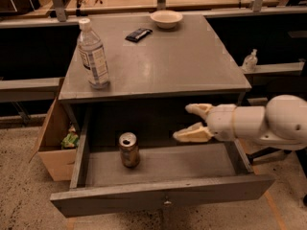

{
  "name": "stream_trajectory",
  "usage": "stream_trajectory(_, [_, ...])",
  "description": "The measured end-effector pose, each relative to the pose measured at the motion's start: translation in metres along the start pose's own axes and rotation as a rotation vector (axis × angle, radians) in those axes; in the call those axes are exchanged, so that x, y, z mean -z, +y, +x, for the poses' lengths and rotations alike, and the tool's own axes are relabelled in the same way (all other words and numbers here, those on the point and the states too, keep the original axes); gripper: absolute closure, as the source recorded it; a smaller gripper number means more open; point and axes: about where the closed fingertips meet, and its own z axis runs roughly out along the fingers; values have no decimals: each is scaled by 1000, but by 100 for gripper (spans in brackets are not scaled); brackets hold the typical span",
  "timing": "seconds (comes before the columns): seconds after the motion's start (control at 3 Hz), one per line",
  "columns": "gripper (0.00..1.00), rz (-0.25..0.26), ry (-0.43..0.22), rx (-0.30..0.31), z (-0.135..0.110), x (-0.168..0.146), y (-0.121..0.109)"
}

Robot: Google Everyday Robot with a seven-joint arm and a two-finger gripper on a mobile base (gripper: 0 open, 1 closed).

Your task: Place orange can into top drawer

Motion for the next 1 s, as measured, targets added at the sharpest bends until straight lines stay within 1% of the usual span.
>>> stream_trajectory(0.33, [64, -23, -149, -70, -27, 52, -34])
stream_trajectory(0.67, [87, -10, -250, -78, -62, 100, -67])
stream_trajectory(1.0, [83, 6, -264, -54, -74, 108, -74])
